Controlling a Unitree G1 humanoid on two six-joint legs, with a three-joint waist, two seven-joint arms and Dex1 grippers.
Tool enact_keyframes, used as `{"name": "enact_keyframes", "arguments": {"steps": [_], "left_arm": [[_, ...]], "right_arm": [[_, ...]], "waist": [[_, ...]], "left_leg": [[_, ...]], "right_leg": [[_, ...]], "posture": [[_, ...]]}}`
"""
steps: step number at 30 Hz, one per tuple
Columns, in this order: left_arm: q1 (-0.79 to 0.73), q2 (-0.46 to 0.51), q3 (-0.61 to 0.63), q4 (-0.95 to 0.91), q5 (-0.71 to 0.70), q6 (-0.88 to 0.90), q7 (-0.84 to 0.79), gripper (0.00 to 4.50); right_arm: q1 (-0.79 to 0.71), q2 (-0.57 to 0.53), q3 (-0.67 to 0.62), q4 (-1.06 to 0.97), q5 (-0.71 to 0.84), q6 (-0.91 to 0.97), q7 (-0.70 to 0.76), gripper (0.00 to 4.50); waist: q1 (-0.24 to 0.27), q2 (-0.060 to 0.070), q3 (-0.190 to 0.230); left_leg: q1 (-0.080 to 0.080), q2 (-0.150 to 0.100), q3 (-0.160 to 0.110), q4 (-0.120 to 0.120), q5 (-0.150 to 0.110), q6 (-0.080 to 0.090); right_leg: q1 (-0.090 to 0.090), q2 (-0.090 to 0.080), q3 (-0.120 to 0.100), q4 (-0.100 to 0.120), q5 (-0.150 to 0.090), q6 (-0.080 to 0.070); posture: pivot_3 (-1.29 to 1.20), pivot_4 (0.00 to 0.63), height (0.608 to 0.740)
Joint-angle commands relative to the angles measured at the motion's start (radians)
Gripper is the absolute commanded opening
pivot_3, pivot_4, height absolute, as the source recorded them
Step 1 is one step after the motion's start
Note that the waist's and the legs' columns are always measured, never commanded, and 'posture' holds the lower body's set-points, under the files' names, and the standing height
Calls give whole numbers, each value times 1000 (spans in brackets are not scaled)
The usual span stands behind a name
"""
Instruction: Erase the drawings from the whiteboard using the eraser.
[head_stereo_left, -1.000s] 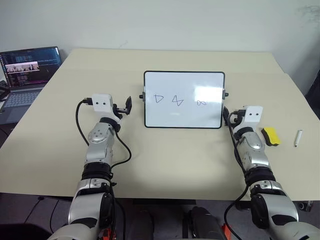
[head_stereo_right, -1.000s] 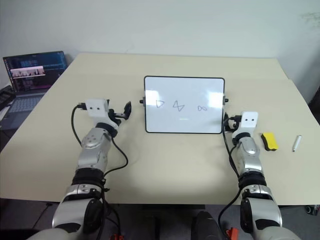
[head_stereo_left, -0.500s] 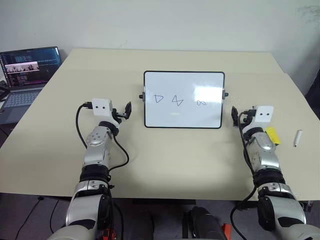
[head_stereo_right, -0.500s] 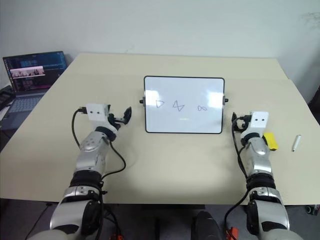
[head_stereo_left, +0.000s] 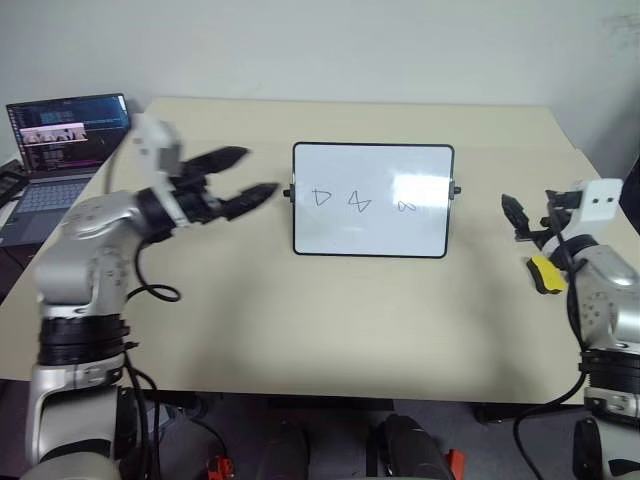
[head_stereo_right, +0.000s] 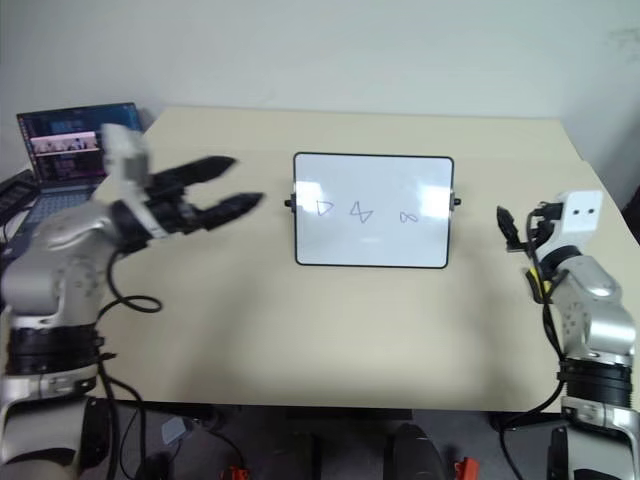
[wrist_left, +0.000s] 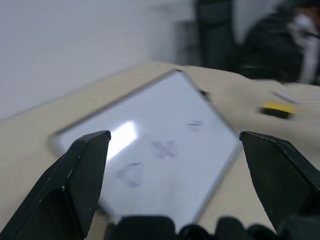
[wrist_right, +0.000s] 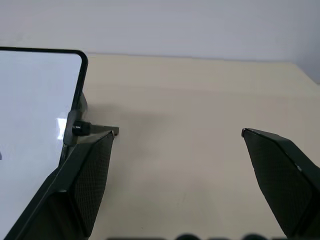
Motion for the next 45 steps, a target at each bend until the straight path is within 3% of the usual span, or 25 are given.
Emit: {"name": "enact_keyframes", "arguments": {"steps": [1,4,8,12,35,38,45], "left_arm": [[-43,-134,-183,54,110,-73,-33,4500],[-63,-243,-262,163,218,-209,-23,4500],[-96,-421,-291,317,245,-327,-24,4500],[-105,-498,-323,391,296,-399,-53,4500],[-49,-507,-323,365,346,-396,-42,4500],[-52,-507,-320,366,347,-393,-40,4500],[-49,-500,-318,364,349,-391,-40,4500]], "right_arm": [[25,-67,-78,-84,45,142,-11,4472],[48,-95,-87,-94,31,190,-16,4472],[81,-123,-73,-79,-2,258,-29,4472],[90,-140,-77,-69,19,361,-8,4472],[99,-164,-46,14,-24,465,48,4472],[99,-158,-42,26,-36,459,46,3888],[105,-153,-40,25,-46,457,43,1302]], "waist": [[5,-1,1],[0,-2,1],[-4,-2,1],[-6,-2,1],[-3,-2,1],[-3,-2,1],[-3,-2,1]], "left_leg": [[-1,0,0,0,0,0],[-6,0,1,2,0,0],[-6,0,2,0,0,0],[-7,0,3,0,0,1],[-6,0,3,1,0,1],[-6,0,3,1,0,1],[-6,0,3,1,0,1]], "right_leg": [[0,0,0,-1,-1,2],[-4,0,1,-1,2,-3],[-7,1,2,0,2,-3],[-7,0,3,-1,2,-3],[-7,1,3,0,2,-3],[-7,1,3,0,2,-3],[-7,1,3,0,2,-3]], "posture": [[0,150,740],[0,150,740],[0,150,740],[0,150,740],[0,150,740],[0,150,740],[0,150,740]]}}
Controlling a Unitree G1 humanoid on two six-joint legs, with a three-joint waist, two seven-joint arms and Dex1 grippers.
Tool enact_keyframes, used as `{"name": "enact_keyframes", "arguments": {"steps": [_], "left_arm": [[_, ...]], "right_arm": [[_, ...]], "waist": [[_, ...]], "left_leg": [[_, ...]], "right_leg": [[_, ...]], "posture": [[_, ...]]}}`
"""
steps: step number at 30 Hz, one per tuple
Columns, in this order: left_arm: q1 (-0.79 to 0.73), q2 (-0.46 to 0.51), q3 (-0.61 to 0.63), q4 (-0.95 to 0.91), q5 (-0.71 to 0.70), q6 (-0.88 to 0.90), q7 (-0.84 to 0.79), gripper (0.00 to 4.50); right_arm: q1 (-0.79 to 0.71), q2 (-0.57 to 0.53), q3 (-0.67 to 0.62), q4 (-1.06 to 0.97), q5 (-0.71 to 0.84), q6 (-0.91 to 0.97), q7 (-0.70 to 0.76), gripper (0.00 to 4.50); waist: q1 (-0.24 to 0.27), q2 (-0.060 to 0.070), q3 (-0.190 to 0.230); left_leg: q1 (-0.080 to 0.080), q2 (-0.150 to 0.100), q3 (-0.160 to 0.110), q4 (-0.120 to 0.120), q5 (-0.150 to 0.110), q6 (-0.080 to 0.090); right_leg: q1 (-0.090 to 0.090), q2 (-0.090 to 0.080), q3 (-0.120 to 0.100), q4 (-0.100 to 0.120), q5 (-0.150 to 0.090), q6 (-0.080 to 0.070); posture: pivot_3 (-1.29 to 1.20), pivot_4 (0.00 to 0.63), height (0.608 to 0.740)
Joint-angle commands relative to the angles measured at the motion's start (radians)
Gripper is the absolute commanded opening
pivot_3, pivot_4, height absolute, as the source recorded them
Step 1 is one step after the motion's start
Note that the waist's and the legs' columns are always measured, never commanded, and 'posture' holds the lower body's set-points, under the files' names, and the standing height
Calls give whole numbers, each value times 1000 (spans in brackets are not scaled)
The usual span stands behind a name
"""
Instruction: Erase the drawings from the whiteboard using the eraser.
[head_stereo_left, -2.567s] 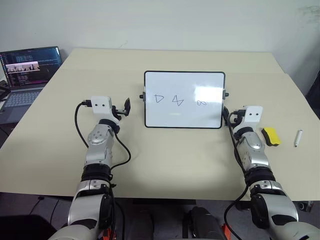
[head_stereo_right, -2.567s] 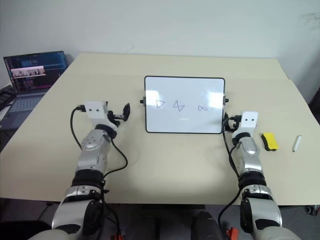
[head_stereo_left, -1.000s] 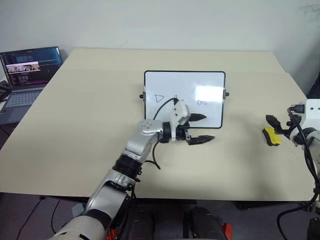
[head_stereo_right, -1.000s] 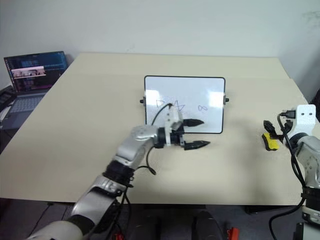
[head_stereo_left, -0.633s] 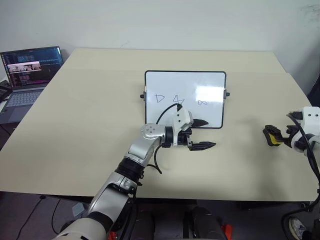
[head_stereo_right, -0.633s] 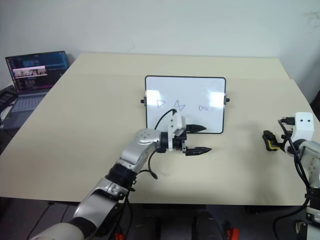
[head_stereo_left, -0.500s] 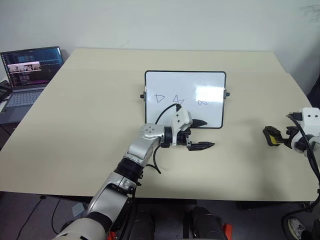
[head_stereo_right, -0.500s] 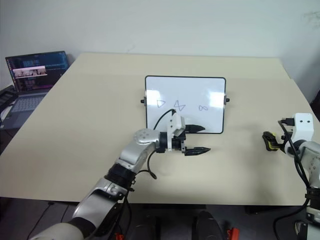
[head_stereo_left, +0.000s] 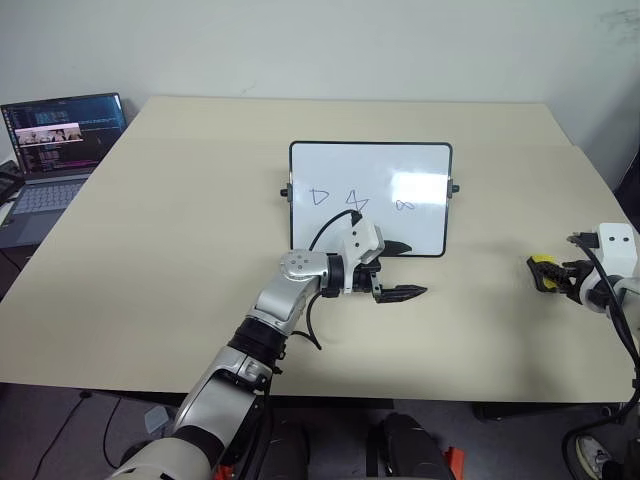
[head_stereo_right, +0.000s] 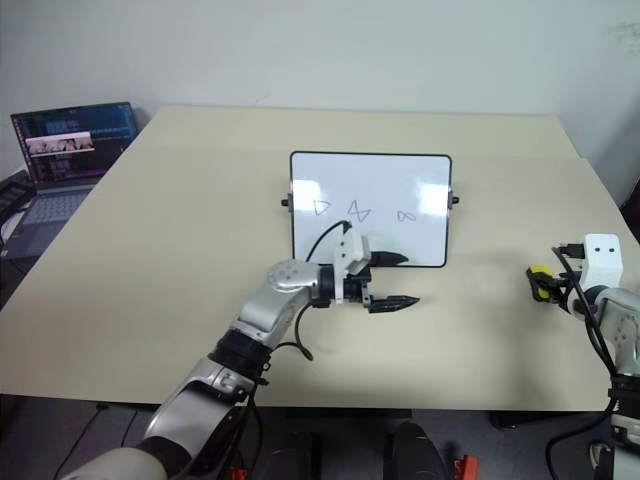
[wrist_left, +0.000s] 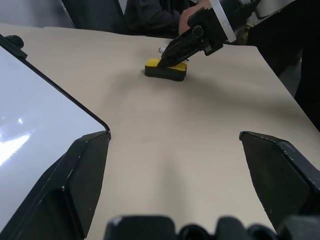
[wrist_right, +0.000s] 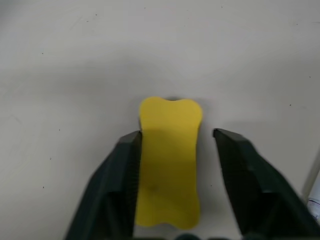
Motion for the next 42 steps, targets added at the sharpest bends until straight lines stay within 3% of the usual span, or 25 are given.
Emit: {"name": "enact_keyframes", "arguments": {"steps": [1,3,4,17,20,31,42], "left_arm": [[0,-2,15,-40,2,-3,2,4500],[0,-2,14,-41,2,-2,3,4500],[0,-3,14,-40,2,-1,3,4500],[-6,2,24,-39,2,6,12,4500],[1,6,23,-38,4,1,13,4500],[-16,-1,18,-11,6,-10,13,4500],[-23,-20,20,-6,-1,-10,2,4500]], "right_arm": [[7,-9,-6,-14,-11,-4,2,904],[9,-6,-4,-17,-11,-1,1,184],[10,-5,-3,-18,-11,0,1,48],[1,9,8,-46,5,8,12,48],[-18,6,-12,-62,19,26,6,639],[-42,-16,-66,-121,46,88,-10,4484],[-62,-3,-140,-47,32,103,-95,4484]], "waist": [[0,0,0],[0,0,0],[0,0,0],[0,0,0],[0,0,0],[0,0,0],[1,0,0]], "left_leg": [[0,0,0,0,0,0],[0,0,0,0,0,0],[0,0,0,0,0,0],[0,0,0,0,0,0],[0,0,0,1,0,0],[0,0,0,1,0,0],[0,0,0,0,0,0]], "right_leg": [[0,0,0,0,0,0],[0,0,0,0,0,0],[0,0,0,0,0,0],[0,0,0,0,0,0],[0,0,0,0,0,0],[0,0,0,0,0,0],[0,0,0,0,0,0]], "posture": [[0,150,740],[0,150,740],[0,150,740],[0,150,740],[0,150,740],[0,150,740],[0,150,740]]}}
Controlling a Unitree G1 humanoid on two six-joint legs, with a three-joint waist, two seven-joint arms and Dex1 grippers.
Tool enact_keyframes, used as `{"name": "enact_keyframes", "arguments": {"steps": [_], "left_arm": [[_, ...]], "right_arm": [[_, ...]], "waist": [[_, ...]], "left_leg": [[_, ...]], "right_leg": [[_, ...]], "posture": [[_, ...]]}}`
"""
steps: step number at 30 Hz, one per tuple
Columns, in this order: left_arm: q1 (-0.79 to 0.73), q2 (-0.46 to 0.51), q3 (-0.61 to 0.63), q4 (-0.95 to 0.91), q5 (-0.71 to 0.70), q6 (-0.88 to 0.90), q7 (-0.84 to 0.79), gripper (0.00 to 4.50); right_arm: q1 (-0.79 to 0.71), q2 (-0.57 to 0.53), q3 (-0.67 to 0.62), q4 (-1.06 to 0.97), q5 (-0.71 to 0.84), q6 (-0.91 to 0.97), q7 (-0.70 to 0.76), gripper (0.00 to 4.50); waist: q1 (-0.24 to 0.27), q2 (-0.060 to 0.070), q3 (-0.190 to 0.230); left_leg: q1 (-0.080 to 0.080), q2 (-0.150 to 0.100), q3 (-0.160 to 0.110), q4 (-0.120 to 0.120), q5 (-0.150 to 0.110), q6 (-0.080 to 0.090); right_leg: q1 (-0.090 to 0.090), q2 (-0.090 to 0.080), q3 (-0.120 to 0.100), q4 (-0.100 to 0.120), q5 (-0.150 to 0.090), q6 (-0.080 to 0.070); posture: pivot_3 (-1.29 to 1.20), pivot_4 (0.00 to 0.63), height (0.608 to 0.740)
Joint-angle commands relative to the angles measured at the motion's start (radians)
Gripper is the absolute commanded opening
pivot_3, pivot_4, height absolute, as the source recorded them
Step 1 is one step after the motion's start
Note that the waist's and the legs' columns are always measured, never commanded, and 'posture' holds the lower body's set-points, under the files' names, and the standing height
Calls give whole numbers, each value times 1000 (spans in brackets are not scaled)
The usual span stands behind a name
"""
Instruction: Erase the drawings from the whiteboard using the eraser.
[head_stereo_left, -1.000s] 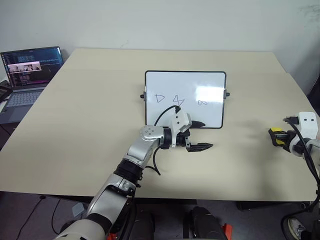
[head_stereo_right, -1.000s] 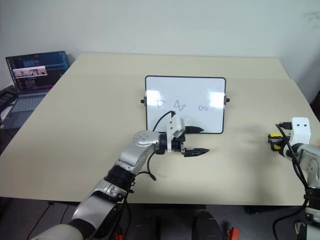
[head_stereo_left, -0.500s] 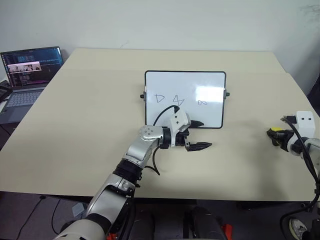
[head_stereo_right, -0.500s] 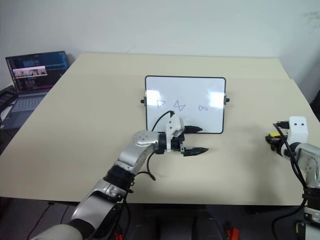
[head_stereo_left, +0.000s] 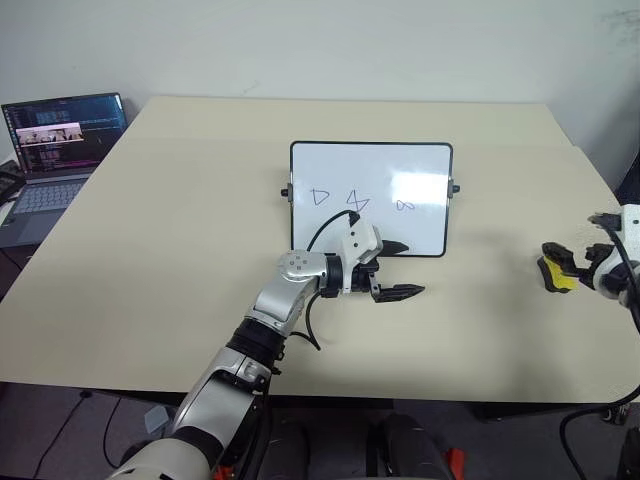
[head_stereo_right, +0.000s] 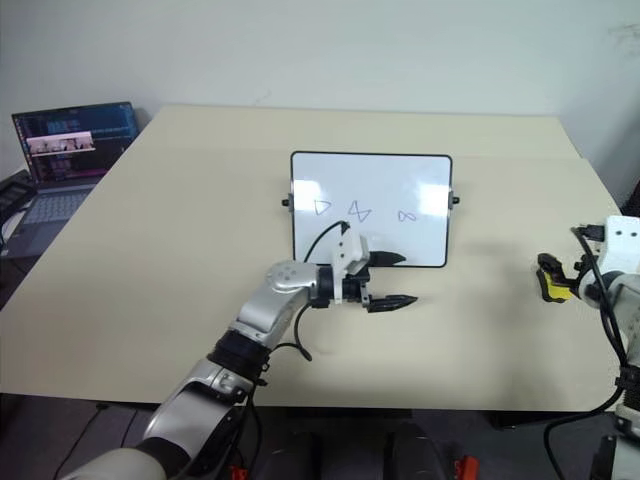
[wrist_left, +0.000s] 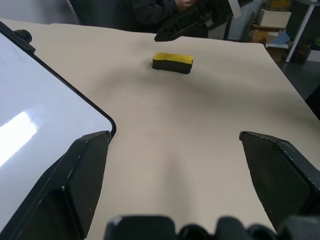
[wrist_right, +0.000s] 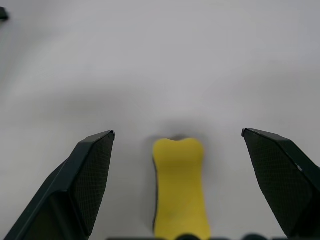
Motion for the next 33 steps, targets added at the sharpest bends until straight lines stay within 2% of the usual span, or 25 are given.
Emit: {"name": "enact_keyframes", "arguments": {"steps": [1,22,25,31,33], "left_arm": [[-24,-14,16,-9,-5,-11,-12,4500],[-17,-16,14,-8,14,-16,-14,4500],[-13,-13,15,-12,14,-15,-11,4500],[-11,-10,15,-14,15,-14,-8,4500],[-12,-10,15,-12,15,-15,-8,4500]], "right_arm": [[-16,-6,-39,1,1,17,-18,4484],[-18,10,31,102,-32,-6,-3,4484],[-22,8,34,111,-37,-13,0,3900],[-27,8,41,132,-41,-34,1,1761],[-29,8,42,138,-41,-40,2,1200]], "waist": [[0,0,0],[-1,0,0],[-1,0,0],[-1,0,0],[-1,0,0]], "left_leg": [[0,0,0,0,0,0],[0,0,0,0,0,0],[0,0,0,0,0,0],[0,0,0,0,0,0],[0,0,0,0,0,0]], "right_leg": [[0,0,0,0,0,0],[0,0,0,0,0,0],[0,0,0,0,0,0],[0,0,0,0,0,0],[0,0,0,0,0,0]], "posture": [[0,150,740],[0,150,740],[0,150,740],[0,150,740],[0,150,740]]}}
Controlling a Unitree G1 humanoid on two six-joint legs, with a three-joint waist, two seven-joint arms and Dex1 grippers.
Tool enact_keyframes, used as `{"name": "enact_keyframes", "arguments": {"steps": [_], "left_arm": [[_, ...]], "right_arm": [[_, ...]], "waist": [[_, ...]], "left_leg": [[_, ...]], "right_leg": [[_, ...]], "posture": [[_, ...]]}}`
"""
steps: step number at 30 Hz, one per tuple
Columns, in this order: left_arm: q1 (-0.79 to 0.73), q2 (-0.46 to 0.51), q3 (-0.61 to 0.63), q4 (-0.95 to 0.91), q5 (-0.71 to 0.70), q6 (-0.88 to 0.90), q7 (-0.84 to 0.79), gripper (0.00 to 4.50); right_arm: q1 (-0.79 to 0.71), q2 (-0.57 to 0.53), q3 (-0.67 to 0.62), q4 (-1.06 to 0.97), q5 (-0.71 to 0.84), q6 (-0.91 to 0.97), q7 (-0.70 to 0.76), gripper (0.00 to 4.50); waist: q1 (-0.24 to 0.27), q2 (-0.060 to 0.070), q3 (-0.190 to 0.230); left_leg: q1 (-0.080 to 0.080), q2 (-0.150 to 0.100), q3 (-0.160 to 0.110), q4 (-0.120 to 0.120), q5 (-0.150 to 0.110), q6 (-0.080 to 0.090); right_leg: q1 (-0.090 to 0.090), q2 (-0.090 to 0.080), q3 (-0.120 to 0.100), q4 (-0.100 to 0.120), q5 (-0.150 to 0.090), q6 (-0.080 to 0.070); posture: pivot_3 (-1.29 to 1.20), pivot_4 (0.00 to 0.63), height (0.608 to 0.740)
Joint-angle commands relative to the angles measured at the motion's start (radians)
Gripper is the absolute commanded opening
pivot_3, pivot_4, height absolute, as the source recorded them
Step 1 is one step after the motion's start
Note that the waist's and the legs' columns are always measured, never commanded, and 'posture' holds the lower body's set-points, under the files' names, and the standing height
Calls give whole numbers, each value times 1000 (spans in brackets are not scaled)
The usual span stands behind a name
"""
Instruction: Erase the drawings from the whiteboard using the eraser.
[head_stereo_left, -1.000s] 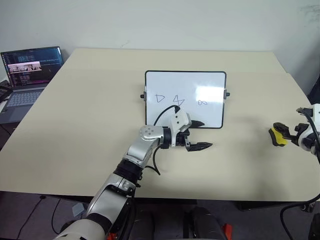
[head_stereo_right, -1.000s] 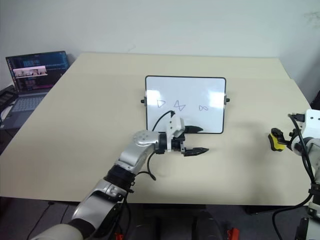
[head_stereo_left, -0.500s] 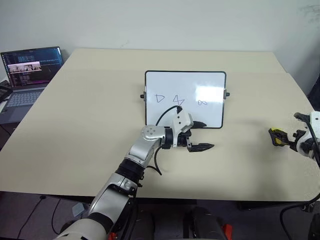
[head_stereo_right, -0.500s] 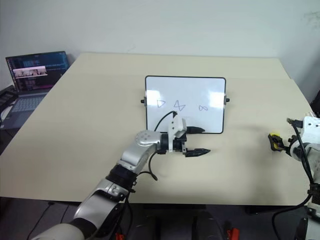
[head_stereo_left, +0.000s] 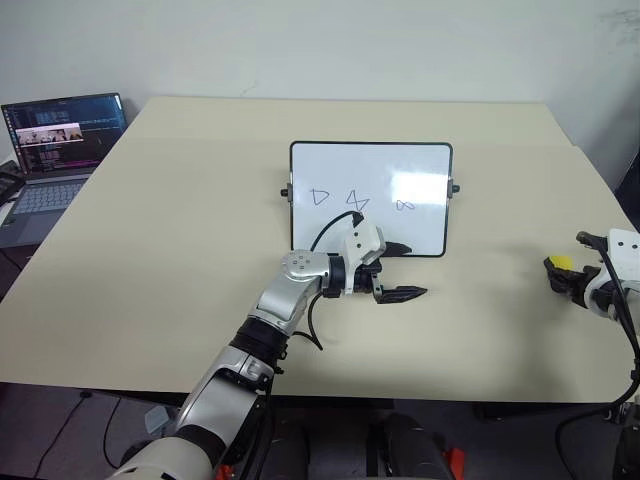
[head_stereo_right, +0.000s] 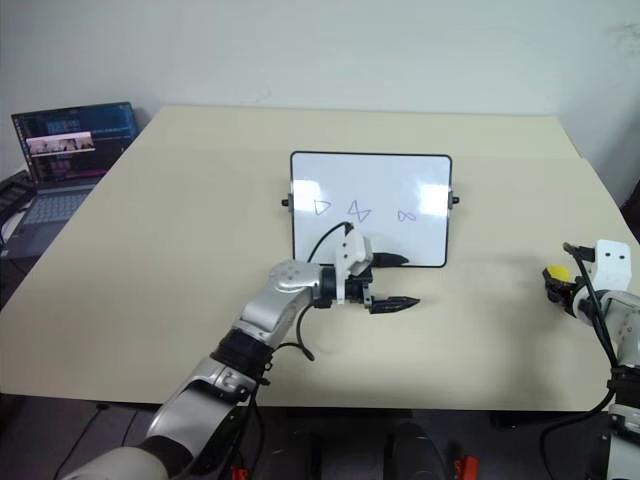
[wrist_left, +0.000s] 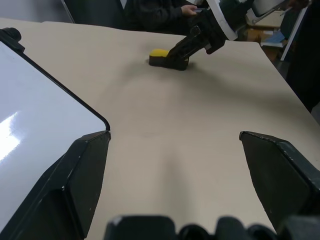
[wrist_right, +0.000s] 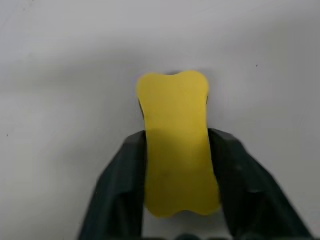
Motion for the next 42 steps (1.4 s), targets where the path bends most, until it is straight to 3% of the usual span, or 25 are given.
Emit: {"name": "enact_keyframes", "arguments": {"steps": [1,8,11,16,23,28,33,37,42], "left_arm": [[-6,-1,16,-28,4,-13,3,4500],[-8,9,28,-36,-1,-8,11,4500],[-1,53,85,-106,-39,46,34,4500],[54,220,210,-244,-55,128,79,4500],[167,379,375,-310,-60,177,192,4500],[202,400,410,-315,-57,172,235,4500],[224,401,401,-325,-45,170,257,4500],[232,398,388,-341,-44,173,268,4500],[235,394,384,-374,-48,190,279,4500]], "right_arm": [[-20,-7,-7,-7,-7,-27,6,1169],[-27,-6,-2,-59,6,-31,18,1168],[-55,-24,25,-192,27,5,31,1164],[-132,-6,139,-417,50,11,69,1161],[-364,103,343,-426,22,24,61,1153],[-488,240,517,-361,-51,-129,92,1145],[-621,453,697,-135,-192,-292,62,1144],[-691,546,763,93,-297,-456,63,1144],[-761,622,750,357,-360,-632,51,1144]], "waist": [[0,0,0],[0,0,0],[-9,1,0],[-30,1,0],[-23,1,1],[-10,0,1],[-9,0,1],[-14,0,1],[-9,0,2]], "left_leg": [[0,0,0,0,0,0],[0,0,0,0,0,0],[0,0,0,0,0,0],[1,1,0,-1,0,0],[0,1,-1,0,0,0],[-1,1,-3,-1,0,0],[-1,1,-3,-1,0,0],[-1,2,-3,-2,0,0],[-1,1,-4,-2,0,0]], "right_leg": [[0,0,0,0,0,0],[0,0,0,0,0,0],[0,0,0,1,0,0],[-1,1,0,1,0,0],[-1,1,-1,1,0,0],[-2,0,-3,0,0,0],[-2,0,-3,1,0,0],[-3,1,-4,1,0,-1],[-3,0,-4,1,0,-1]], "posture": [[0,150,740],[0,150,740],[0,150,740],[0,150,740],[0,150,740],[0,150,740],[0,150,740],[0,150,740],[0,150,740]]}}
